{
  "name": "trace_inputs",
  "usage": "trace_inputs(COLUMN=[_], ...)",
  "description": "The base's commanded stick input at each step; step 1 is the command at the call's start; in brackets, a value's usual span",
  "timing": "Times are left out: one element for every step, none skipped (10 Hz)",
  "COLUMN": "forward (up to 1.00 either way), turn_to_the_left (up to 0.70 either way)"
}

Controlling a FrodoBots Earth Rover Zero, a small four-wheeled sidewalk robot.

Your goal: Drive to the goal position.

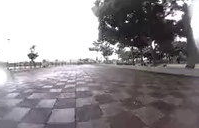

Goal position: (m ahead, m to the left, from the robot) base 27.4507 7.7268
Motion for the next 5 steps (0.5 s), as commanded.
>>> trace_inputs(forward=[1.0,1.0,1.0,1.0,1.0], turn_to_the_left=[0.0,0.0,0.0,0.0,0.0])
